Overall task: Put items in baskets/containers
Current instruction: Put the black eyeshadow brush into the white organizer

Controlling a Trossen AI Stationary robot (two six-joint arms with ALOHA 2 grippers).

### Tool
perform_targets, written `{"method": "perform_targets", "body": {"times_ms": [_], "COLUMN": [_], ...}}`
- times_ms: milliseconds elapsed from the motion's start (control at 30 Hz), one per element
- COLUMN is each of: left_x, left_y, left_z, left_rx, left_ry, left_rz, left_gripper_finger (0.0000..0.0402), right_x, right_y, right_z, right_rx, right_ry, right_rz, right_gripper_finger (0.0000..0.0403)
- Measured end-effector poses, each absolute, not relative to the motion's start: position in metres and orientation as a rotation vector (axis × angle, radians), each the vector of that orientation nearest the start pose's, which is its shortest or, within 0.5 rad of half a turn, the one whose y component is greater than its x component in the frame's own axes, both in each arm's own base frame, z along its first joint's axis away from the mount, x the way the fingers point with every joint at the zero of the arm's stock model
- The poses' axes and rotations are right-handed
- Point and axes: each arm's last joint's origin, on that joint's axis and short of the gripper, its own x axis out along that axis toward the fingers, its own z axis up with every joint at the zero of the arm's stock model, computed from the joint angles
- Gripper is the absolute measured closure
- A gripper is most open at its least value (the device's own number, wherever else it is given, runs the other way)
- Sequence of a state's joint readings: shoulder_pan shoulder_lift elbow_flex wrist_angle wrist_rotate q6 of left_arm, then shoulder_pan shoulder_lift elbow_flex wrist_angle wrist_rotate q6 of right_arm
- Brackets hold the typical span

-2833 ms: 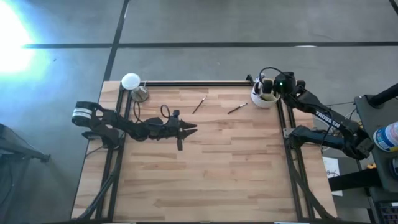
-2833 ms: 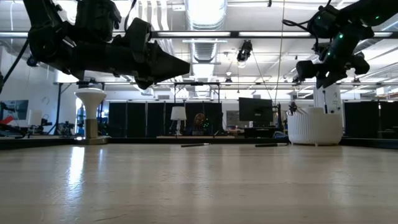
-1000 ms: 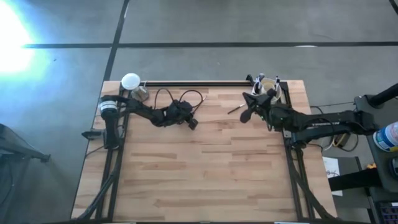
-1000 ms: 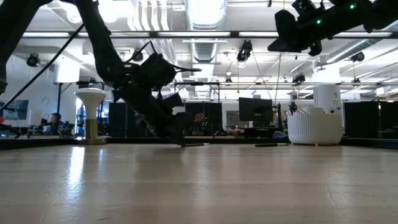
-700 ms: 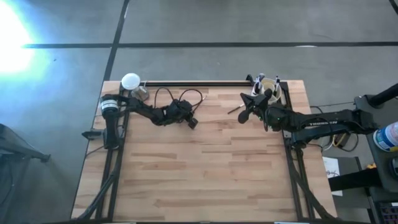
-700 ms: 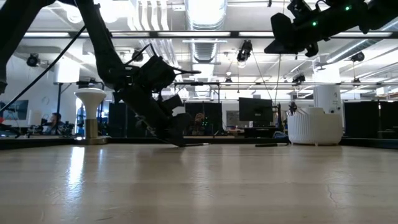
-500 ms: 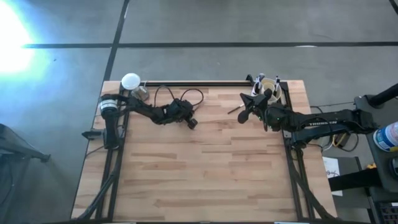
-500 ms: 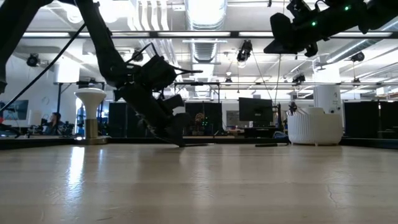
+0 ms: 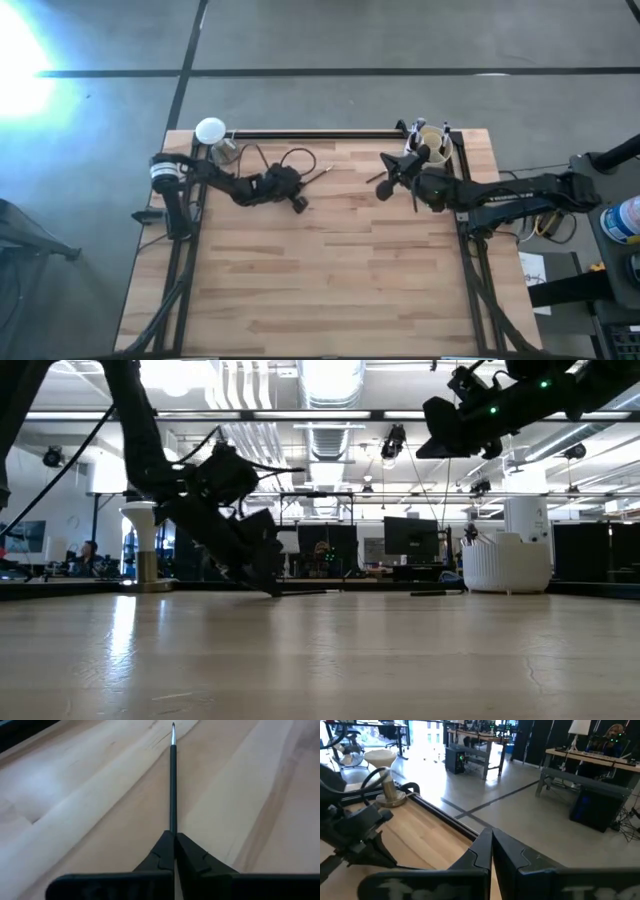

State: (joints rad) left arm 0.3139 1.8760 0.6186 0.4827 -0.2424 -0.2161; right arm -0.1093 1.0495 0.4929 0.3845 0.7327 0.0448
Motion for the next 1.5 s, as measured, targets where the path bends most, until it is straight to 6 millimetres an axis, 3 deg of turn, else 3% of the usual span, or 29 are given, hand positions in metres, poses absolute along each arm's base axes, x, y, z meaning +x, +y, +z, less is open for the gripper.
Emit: {"method": "perform_targets", "body": {"times_ms": [233, 433, 767, 1200, 1500], "left_x": [0.274, 0.269, 0.253, 0.231, 0.240], "left_y": [0.088, 0.076, 0.060, 0.048, 0.046], "left_z": [0.078, 0.091, 0.122, 0.164, 0.180], "left_rx": [-0.260, -0.248, -0.209, -0.204, -0.196], "left_ry": [0.511, 0.448, 0.273, -0.070, -0.134], "left_rz": [0.556, 0.485, 0.438, 0.277, 0.203], "left_gripper_finger": [0.0401, 0.0401, 0.0401, 0.0401, 0.0401], "right_x": [0.232, 0.245, 0.245, 0.247, 0.254], "right_y": [-0.045, -0.048, -0.058, -0.061, -0.046], "right_z": [0.241, 0.235, 0.226, 0.220, 0.239], "right_rx": [-0.017, -0.028, -0.020, 0.084, 0.112], "right_ry": [0.171, 0.214, 0.211, 0.022, -0.058], "right_rz": [-0.843, -0.851, -0.886, -0.484, -0.247], "right_gripper_finger": [0.0394, 0.0394, 0.0394, 0.0390, 0.0303]}}
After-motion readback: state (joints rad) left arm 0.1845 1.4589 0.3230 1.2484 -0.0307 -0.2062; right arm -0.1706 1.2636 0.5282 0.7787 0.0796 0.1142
